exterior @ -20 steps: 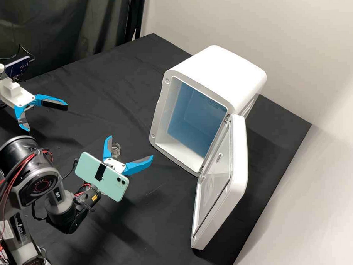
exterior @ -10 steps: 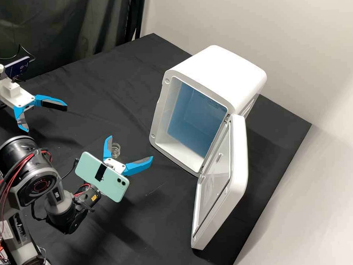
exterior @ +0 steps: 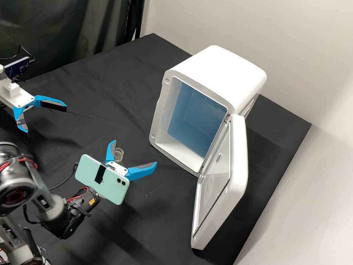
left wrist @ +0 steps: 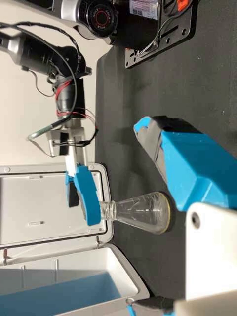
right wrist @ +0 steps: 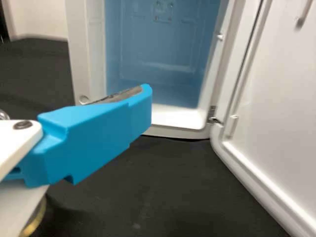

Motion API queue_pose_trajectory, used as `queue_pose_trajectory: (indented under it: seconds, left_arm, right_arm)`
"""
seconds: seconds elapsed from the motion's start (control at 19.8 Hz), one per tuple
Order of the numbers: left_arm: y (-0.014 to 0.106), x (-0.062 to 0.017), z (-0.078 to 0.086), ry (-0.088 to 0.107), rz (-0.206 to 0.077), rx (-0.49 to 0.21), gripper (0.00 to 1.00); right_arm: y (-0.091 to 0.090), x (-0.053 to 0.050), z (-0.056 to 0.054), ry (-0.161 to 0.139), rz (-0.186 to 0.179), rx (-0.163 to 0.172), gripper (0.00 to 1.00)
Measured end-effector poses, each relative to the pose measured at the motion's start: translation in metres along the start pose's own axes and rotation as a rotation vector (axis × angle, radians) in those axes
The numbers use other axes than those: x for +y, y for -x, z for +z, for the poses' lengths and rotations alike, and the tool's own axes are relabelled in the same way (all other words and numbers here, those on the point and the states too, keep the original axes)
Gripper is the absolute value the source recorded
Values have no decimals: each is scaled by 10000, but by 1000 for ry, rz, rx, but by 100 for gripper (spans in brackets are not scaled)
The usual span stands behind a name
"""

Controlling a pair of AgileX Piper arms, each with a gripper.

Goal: Place the flask in the incubator

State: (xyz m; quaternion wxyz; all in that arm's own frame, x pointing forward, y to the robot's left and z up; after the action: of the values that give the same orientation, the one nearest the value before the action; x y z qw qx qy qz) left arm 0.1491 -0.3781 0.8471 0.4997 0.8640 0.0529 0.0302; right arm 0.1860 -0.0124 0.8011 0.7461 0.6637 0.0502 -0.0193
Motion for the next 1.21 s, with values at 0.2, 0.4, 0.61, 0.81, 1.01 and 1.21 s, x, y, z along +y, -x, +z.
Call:
queue_pose_trajectory:
  seconds: [0.2, 0.4, 0.61, 0.81, 1.01, 1.21]
  left_arm:
    - [0, -1, 1, 0, -1, -1, 100]
    - [0, -2, 2, -1, -2, -3, 100]
    - [0, -2, 2, -1, -2, -3, 100]
    - [6, 13, 11, -7, 6, -4, 100]
    - [6, 12, 12, -5, 5, -5, 100]
    - [10, 10, 8, -6, 3, -5, 100]
  right_arm:
    - [97, 191, -21, -11, 91, -21, 100]
    - [127, 234, -36, -36, 106, -6, 0]
    - [126, 231, -38, -67, 103, -2, 0]
    - [126, 230, -39, -72, 101, -1, 0]
    - [126, 230, -39, -72, 101, -1, 0]
    - [127, 225, -42, -68, 95, 4, 0]
